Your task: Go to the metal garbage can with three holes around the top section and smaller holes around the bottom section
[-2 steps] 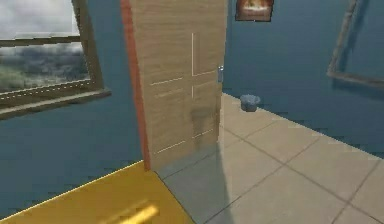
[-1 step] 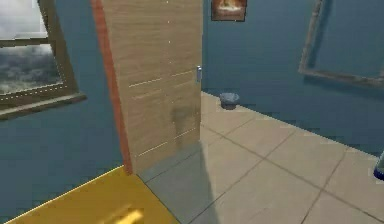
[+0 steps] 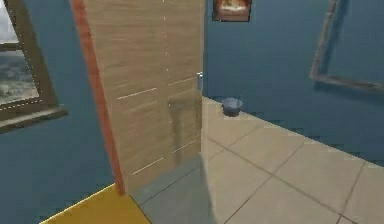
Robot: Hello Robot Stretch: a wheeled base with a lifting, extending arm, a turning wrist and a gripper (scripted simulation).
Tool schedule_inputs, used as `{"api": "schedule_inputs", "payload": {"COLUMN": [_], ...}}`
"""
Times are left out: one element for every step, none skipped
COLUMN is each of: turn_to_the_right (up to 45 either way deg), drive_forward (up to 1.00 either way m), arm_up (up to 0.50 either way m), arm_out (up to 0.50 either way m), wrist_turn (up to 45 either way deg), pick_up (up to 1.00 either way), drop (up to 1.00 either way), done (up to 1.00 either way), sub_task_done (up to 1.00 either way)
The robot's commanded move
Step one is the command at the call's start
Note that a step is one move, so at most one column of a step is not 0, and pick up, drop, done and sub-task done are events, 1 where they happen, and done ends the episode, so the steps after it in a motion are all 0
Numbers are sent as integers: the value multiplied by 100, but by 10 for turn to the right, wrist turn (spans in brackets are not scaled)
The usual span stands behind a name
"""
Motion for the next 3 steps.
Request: {"api": "schedule_inputs", "payload": {"turn_to_the_right": [120, 0, 30], "drive_forward": [0, 100, 0], "arm_up": [0, 0, 0], "arm_out": [0, 0, 0], "wrist_turn": [0, 0, 0], "pick_up": [0, 0, 0], "drop": [0, 0, 0], "done": [0, 0, 0], "sub_task_done": [0, 0, 0]}}
